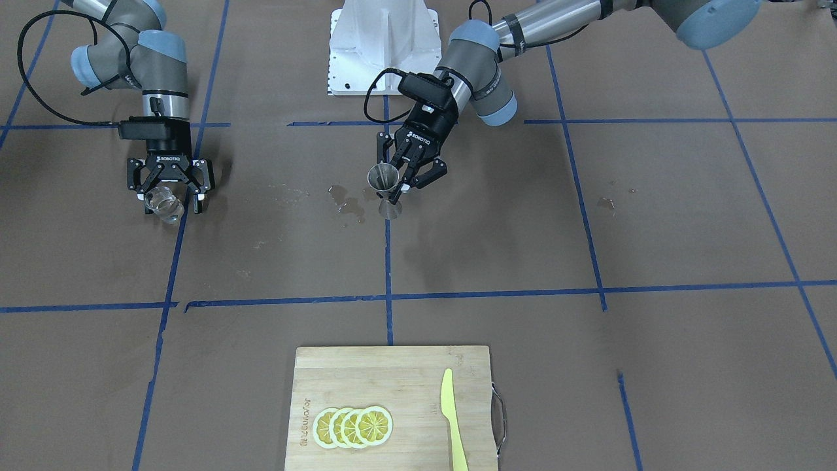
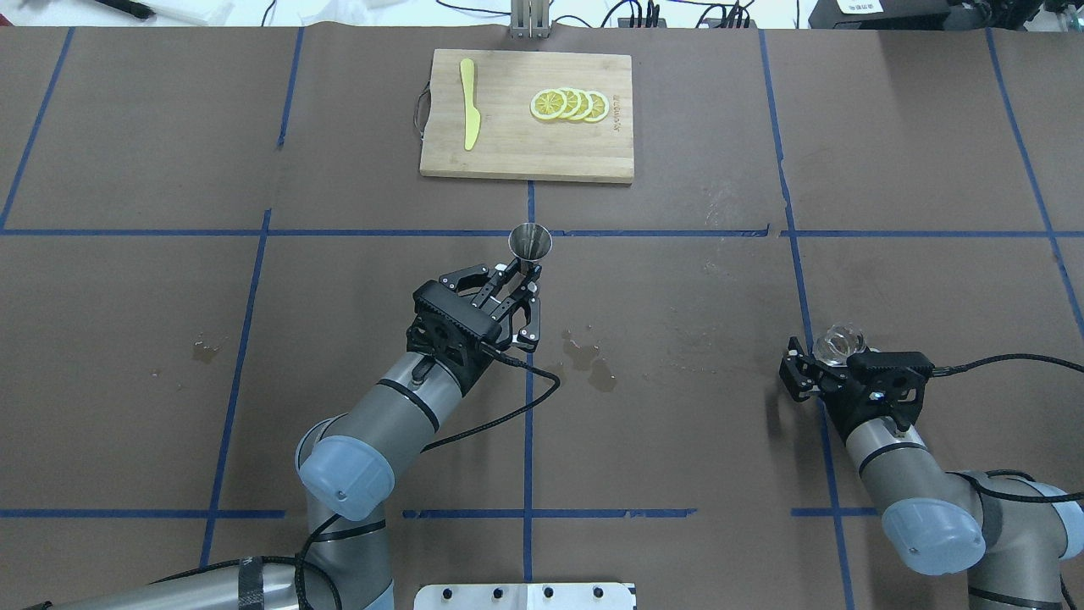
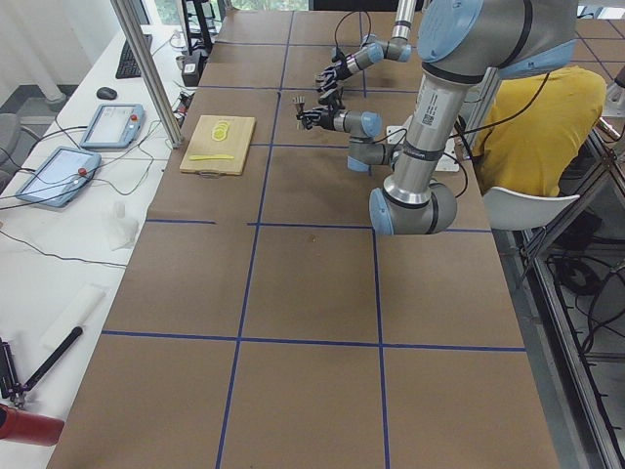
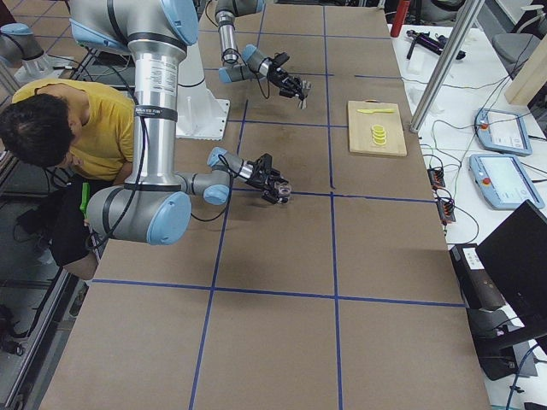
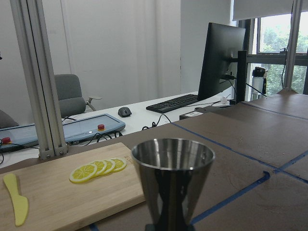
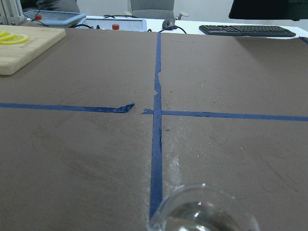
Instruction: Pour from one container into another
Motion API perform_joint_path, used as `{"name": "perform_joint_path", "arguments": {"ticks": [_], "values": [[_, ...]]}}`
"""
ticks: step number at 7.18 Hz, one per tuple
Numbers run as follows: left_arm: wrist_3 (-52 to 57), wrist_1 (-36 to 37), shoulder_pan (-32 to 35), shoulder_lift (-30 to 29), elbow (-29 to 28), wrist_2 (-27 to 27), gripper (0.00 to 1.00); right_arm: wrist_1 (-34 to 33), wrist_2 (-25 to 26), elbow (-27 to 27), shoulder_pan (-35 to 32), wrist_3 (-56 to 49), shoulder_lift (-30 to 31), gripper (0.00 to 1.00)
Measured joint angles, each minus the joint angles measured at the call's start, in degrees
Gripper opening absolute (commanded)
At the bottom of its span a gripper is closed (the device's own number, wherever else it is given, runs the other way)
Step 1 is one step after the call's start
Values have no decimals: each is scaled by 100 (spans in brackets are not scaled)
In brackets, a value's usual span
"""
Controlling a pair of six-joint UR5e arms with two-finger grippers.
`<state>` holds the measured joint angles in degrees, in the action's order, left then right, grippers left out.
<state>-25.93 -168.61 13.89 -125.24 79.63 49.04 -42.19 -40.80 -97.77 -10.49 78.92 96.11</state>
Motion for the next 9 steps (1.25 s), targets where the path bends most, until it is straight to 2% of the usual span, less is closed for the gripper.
{"name": "perform_joint_path", "arguments": {"ticks": [3,5,7,9], "values": [[0,3,0,0,0,0,0,41,10,-2,-13,-25,41,53],[-11,21,0,-2,0,0,0,44,32,-5,-20,-20,74,27],[-16,28,0,-8,0,0,0,50,44,-54,-23,-23,165,16],[-15,29,0,-7,0,0,0,51,50,-302,-29,-30,207,15]]}}
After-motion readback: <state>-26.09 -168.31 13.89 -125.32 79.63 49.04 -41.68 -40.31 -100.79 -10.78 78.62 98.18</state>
